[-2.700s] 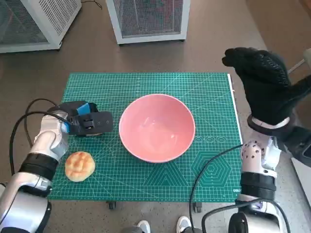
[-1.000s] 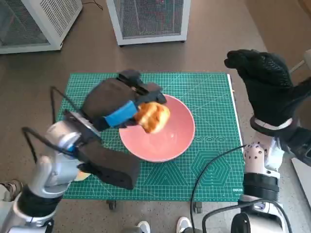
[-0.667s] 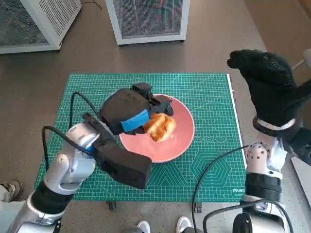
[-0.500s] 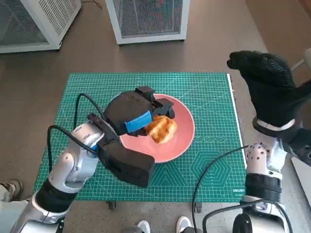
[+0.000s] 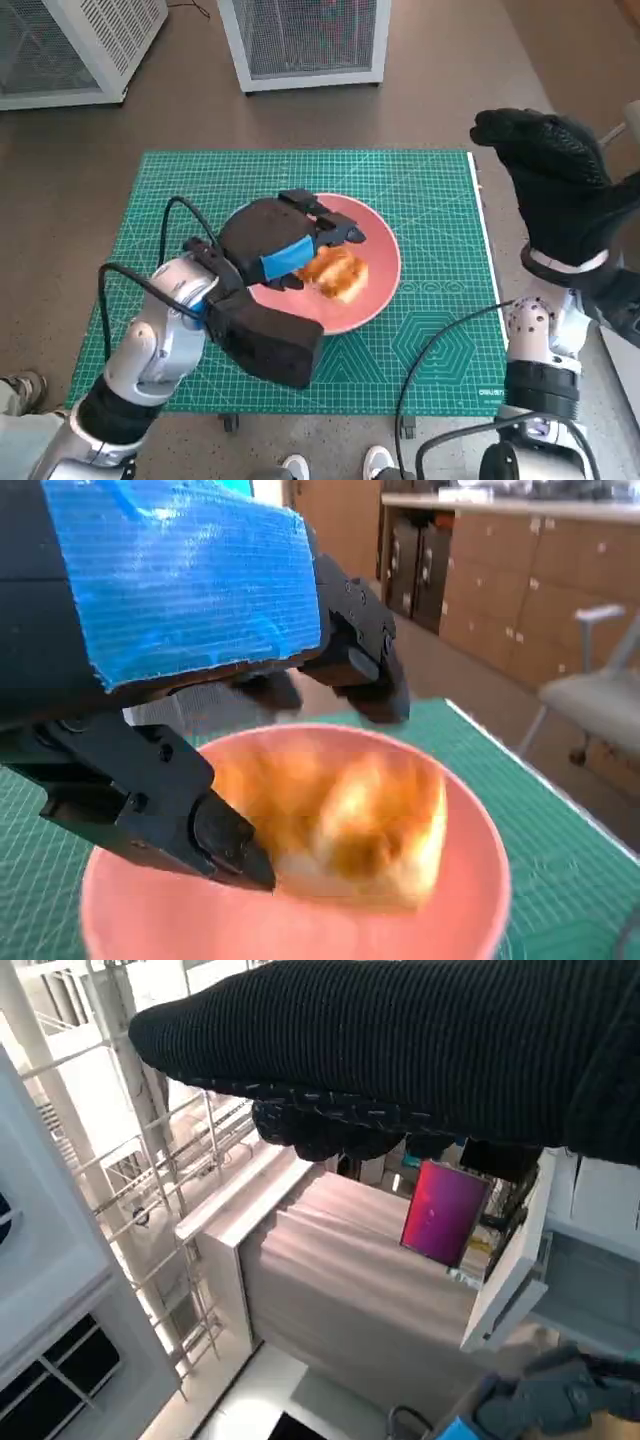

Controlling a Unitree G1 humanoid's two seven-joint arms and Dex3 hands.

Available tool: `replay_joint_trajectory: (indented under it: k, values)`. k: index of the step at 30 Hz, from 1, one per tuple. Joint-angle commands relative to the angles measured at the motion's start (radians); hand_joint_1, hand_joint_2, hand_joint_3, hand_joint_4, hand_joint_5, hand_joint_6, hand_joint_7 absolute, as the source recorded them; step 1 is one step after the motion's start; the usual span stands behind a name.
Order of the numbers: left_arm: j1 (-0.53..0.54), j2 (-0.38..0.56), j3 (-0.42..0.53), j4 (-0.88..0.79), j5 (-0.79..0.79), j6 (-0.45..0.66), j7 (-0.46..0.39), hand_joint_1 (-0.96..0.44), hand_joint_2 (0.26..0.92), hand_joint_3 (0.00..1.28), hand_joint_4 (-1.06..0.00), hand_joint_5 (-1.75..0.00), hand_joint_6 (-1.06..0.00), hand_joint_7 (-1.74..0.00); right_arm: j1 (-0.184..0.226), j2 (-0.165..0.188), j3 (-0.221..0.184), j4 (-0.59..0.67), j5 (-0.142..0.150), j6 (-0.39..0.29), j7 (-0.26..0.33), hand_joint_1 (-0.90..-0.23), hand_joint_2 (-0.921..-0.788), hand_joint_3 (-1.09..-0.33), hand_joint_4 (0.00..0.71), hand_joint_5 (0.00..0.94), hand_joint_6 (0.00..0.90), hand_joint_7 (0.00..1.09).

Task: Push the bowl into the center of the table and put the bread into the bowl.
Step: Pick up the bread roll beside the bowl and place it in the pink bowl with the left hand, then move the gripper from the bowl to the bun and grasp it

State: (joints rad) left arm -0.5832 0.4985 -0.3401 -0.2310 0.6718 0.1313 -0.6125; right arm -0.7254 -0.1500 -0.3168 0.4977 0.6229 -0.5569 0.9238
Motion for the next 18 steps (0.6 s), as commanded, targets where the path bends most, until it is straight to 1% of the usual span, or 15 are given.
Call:
replay_joint_trajectory:
  k: [1,5,10,14,18]
  values:
    - [0.026,0.025,0.054,-0.096,-0.035,0.071,-0.076,-0.23,0.765,0.00,-0.02,-0.01,-0.24,-0.01,0.026,0.008,0.001,0.001,-0.008,-0.004,-0.009,-0.512,-0.921,-0.541,0.277,0.000,0.380,0.00]
    - [0.054,0.019,0.092,-0.166,-0.067,0.146,-0.117,-0.28,0.762,0.00,0.00,0.00,-0.21,0.00,0.029,0.013,0.005,0.000,-0.010,-0.008,-0.014,-0.513,-0.921,-0.539,0.275,0.000,0.380,0.00]
    - [0.097,0.025,0.133,-0.252,-0.087,0.210,-0.137,-0.28,0.753,0.00,0.00,0.00,-0.19,0.00,0.036,0.022,0.012,-0.007,-0.011,-0.009,-0.021,-0.517,-0.921,-0.537,0.272,0.000,0.378,0.00]
    - [0.145,0.053,0.186,-0.339,-0.106,0.230,-0.150,-0.26,0.744,0.00,0.00,0.00,-0.19,0.00,0.047,0.031,0.020,-0.018,-0.014,-0.007,-0.026,-0.518,-0.921,-0.535,0.272,0.000,0.378,0.00]
    - [0.196,0.092,0.268,-0.431,-0.144,0.270,-0.186,-0.25,0.734,0.00,0.00,0.00,-0.19,0.00,0.055,0.036,0.025,-0.028,-0.012,-0.001,-0.031,-0.521,-0.921,-0.534,0.273,0.001,0.378,0.00]
